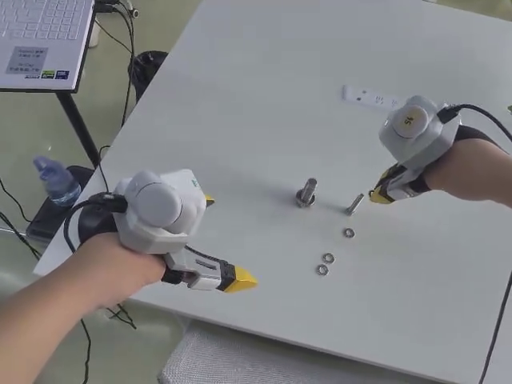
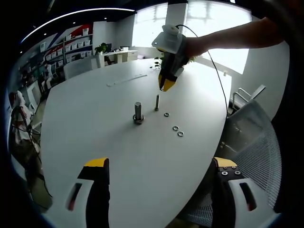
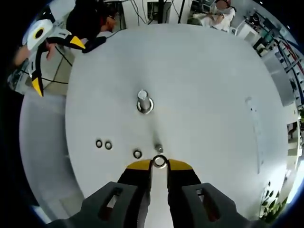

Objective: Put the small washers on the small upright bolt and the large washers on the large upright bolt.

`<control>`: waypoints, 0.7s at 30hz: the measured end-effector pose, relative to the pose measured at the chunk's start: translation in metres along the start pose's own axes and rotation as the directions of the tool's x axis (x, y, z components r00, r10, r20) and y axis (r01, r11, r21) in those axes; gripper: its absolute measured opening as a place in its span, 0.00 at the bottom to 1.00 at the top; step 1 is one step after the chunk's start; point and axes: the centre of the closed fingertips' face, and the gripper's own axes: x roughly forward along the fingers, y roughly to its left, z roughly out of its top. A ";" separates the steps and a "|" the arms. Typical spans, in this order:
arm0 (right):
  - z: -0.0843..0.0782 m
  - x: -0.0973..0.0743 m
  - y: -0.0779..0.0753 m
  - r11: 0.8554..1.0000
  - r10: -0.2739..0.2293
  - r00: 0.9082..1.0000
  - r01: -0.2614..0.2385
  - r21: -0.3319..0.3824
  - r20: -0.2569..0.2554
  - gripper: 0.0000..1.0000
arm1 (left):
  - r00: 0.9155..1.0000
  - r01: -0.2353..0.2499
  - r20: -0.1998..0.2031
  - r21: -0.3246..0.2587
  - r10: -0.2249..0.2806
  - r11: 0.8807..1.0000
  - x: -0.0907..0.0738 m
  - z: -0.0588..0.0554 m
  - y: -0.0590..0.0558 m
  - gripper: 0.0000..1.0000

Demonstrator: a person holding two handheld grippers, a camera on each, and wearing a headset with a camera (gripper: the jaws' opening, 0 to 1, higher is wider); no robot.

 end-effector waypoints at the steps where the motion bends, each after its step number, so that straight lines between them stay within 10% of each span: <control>1: 0.002 0.001 0.000 1.000 0.001 1.000 -0.001 -0.002 0.001 0.12 | 1.000 -0.002 -0.003 -0.002 0.002 1.000 0.000 -0.001 0.000 0.90; 21: 0.007 0.019 0.000 1.000 0.011 0.999 -0.012 -0.024 -0.032 0.12 | 1.000 0.002 -0.011 -0.021 -0.002 1.000 -0.001 -0.005 0.001 0.90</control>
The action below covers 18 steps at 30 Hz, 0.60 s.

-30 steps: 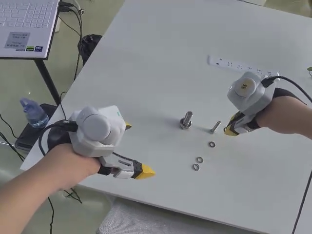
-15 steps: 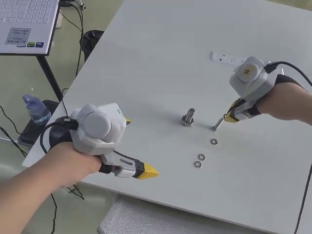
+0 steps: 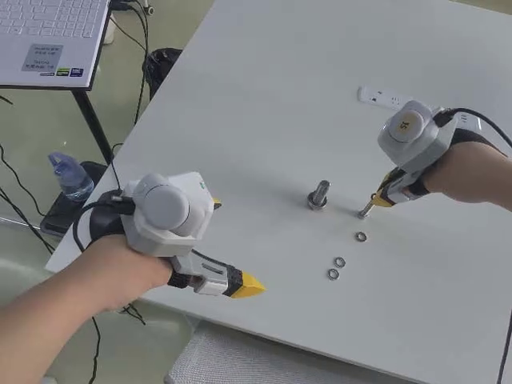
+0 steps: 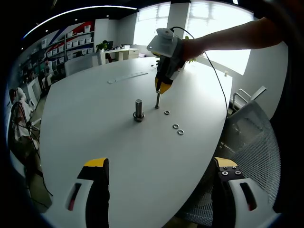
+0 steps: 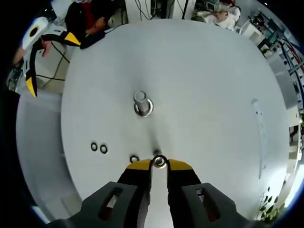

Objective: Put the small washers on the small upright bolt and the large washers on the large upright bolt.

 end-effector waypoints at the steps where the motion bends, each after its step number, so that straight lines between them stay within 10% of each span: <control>1: 0.000 0.000 0.000 1.000 0.001 1.000 -0.001 0.002 -0.002 0.12 | 1.000 0.000 -0.001 0.000 0.000 1.000 0.000 0.000 0.000 0.90; 18: -0.004 0.010 0.003 1.000 0.014 1.000 -0.014 0.008 -0.008 0.12 | 1.000 -0.003 -0.023 -0.004 0.003 1.000 0.000 -0.006 0.000 0.86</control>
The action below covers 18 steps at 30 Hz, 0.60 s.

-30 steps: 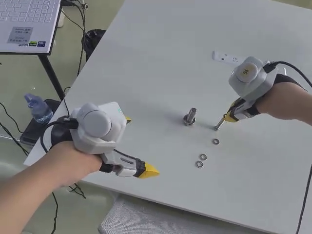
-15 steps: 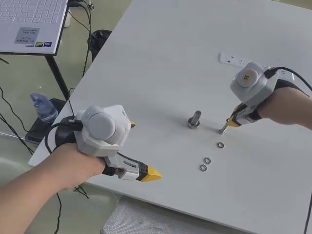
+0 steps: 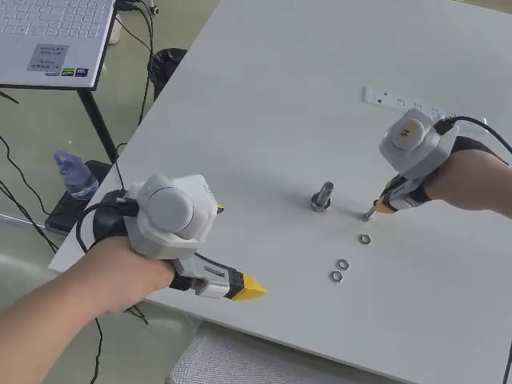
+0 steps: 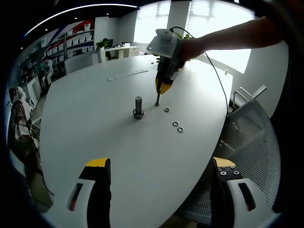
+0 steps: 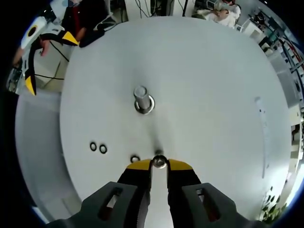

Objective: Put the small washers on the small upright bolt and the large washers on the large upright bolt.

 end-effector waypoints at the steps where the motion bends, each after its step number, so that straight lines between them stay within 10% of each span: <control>1: 0.000 0.001 0.000 1.000 0.000 1.000 0.000 0.000 -0.001 0.12 | 1.000 0.000 0.000 0.001 0.000 1.000 0.000 0.000 0.000 0.86; 18: -0.001 0.017 0.001 1.000 -0.004 1.000 0.004 -0.024 -0.020 0.12 | 1.000 0.001 -0.011 -0.006 -0.001 1.000 -0.003 -0.006 0.000 0.84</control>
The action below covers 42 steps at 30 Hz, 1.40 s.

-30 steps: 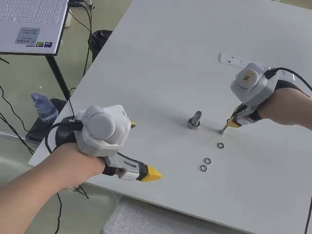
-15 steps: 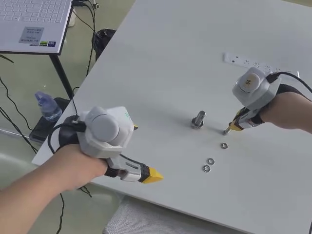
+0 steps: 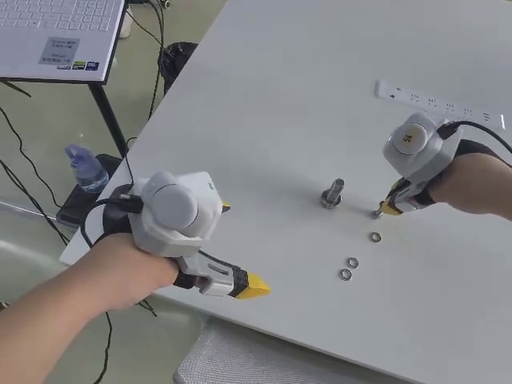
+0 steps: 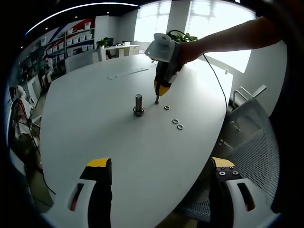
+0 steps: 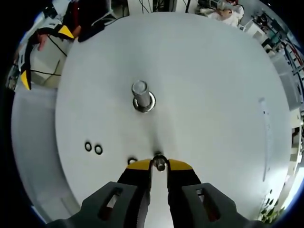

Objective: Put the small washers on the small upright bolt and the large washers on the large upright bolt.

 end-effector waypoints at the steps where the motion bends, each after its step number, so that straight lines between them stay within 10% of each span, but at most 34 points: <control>1: 0.000 0.001 0.001 1.000 0.000 1.000 0.000 0.000 -0.002 0.12 | 1.000 0.000 0.000 -0.001 0.000 1.000 0.000 0.000 0.000 0.84; 42: -0.014 0.026 0.006 1.000 -0.001 1.000 0.000 -0.010 -0.022 0.14 | 1.000 0.002 -0.025 -0.018 -0.002 1.000 0.001 -0.008 -0.001 0.80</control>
